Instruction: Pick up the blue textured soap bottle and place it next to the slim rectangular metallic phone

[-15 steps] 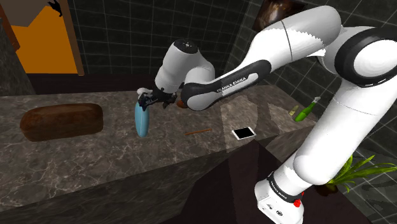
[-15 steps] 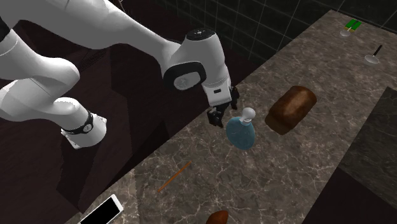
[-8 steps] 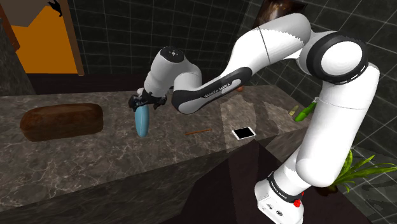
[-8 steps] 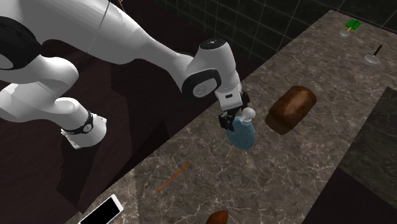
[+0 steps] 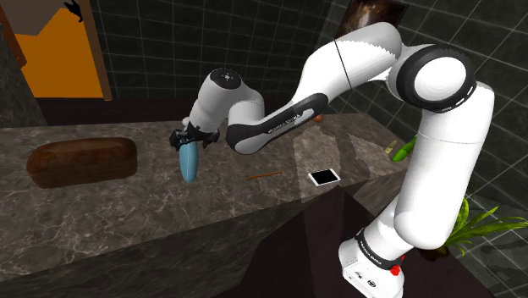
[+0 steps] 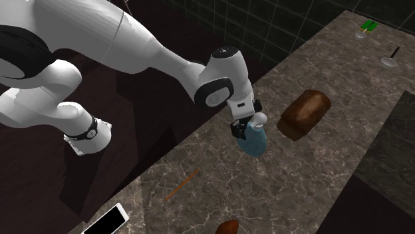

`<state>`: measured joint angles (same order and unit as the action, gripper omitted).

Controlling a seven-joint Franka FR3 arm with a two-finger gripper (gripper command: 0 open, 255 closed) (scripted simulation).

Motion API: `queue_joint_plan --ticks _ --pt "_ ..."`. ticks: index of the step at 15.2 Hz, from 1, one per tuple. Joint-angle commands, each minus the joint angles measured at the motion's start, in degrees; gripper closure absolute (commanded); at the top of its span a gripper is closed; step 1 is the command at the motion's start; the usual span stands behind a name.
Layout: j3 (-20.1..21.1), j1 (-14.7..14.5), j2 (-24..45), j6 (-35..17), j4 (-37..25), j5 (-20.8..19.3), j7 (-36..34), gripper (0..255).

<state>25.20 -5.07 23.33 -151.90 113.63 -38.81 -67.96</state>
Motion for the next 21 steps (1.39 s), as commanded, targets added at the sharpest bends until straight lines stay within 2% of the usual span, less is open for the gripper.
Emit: queue_joint_plan --ticks 1,3,4,13,21 --pt "-0.01 0.00 0.02 -0.01 -0.02 -0.02 0.00 0" --pt "0.00 0.00 0.01 0.00 -0.01 -0.01 0.00 0" --pt "0.00 0.00 0.01 0.00 -0.01 -0.01 0.00 255" --pt "-0.01 0.00 0.02 -0.01 -0.02 -0.02 0.00 255" --pt "3.01 2.18 -3.91 3.89 -0.61 5.23 4.48 255"
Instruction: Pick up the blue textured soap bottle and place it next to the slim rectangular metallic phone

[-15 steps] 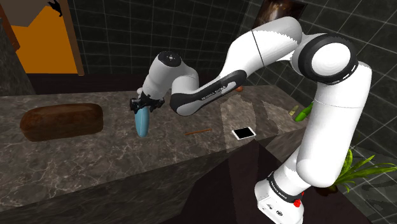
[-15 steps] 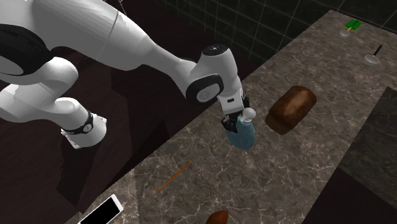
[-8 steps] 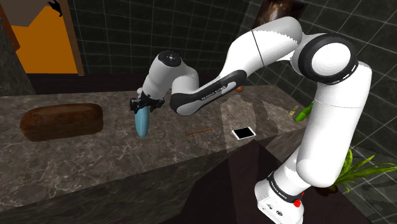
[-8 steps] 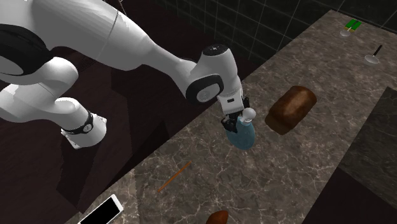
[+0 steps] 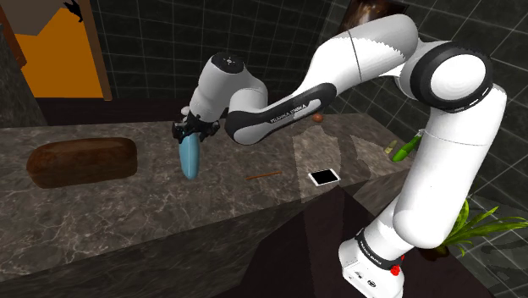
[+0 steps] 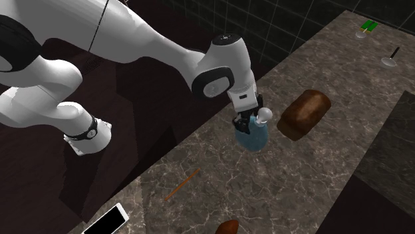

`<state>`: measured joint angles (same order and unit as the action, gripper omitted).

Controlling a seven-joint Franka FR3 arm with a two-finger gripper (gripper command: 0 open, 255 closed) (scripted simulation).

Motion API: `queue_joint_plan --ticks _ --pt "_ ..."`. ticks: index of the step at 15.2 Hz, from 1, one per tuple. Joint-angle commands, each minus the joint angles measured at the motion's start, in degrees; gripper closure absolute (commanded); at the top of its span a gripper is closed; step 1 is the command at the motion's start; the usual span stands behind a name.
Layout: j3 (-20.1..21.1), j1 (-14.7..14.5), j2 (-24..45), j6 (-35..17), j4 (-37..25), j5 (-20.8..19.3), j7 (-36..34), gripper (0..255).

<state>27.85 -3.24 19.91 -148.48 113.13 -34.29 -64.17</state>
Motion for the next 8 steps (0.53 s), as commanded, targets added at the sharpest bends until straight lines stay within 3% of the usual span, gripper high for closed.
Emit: queue_joint_plan --ticks 1,8 --pt "0.69 0.59 -0.96 0.97 -0.26 1.35 1.23 255" --pt "2.68 2.00 -4.01 4.69 -1.62 5.61 4.82 255"
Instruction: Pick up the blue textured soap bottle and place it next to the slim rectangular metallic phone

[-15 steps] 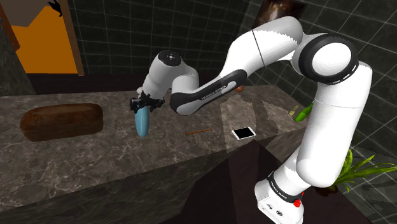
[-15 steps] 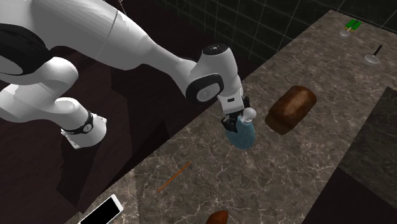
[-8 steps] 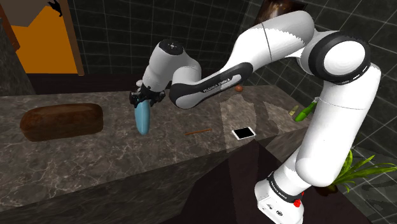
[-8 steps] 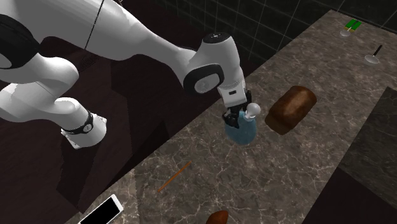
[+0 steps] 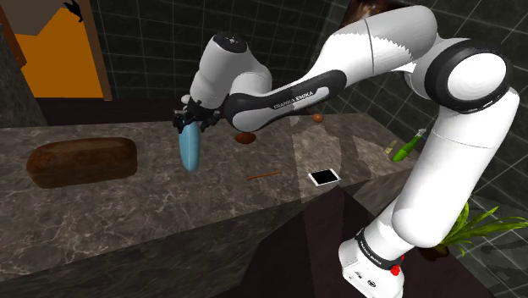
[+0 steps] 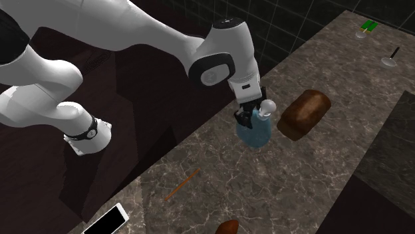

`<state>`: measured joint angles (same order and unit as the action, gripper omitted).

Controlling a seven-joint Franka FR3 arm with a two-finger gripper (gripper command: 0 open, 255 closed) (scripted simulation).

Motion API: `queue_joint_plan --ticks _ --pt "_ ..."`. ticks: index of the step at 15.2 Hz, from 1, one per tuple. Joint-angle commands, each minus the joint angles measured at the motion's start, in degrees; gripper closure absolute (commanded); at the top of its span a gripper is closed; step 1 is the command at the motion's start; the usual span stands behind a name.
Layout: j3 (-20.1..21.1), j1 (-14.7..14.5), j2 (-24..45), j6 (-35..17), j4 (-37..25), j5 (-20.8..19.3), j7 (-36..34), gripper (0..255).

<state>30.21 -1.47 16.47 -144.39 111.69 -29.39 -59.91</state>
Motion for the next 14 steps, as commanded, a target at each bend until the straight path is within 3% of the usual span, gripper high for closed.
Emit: queue_joint_plan --ticks 1,14 --pt "0.56 0.39 -0.97 1.16 -0.44 1.28 1.04 255" --pt "2.75 1.85 -5.36 8.91 -5.05 7.58 6.46 255"
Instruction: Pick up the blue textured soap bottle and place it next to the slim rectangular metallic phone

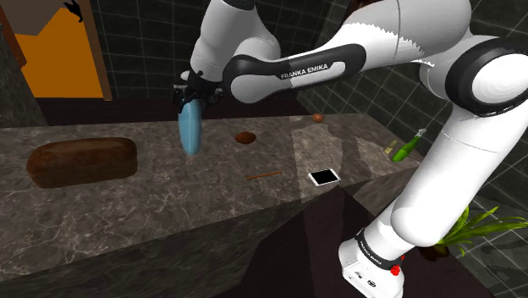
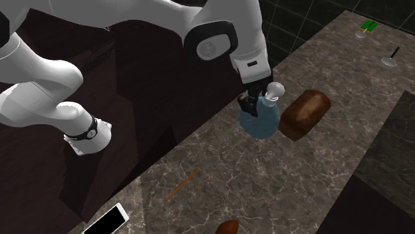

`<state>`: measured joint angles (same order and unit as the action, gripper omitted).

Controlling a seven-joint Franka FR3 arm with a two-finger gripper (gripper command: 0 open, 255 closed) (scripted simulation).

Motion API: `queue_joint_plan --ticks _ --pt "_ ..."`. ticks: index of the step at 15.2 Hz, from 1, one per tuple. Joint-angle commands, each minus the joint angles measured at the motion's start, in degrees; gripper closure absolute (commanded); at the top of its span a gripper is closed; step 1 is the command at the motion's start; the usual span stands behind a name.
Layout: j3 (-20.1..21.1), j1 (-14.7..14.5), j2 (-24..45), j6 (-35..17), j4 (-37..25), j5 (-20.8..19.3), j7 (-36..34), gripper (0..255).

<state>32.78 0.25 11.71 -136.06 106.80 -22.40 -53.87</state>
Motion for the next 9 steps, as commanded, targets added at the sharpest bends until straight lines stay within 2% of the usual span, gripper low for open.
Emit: queue_joint_plan --ticks 1,9 --pt "0.29 0.21 -0.86 1.22 -0.61 0.97 0.77 255" --pt "0.95 0.51 -2.51 6.52 -4.80 3.53 3.19 255"
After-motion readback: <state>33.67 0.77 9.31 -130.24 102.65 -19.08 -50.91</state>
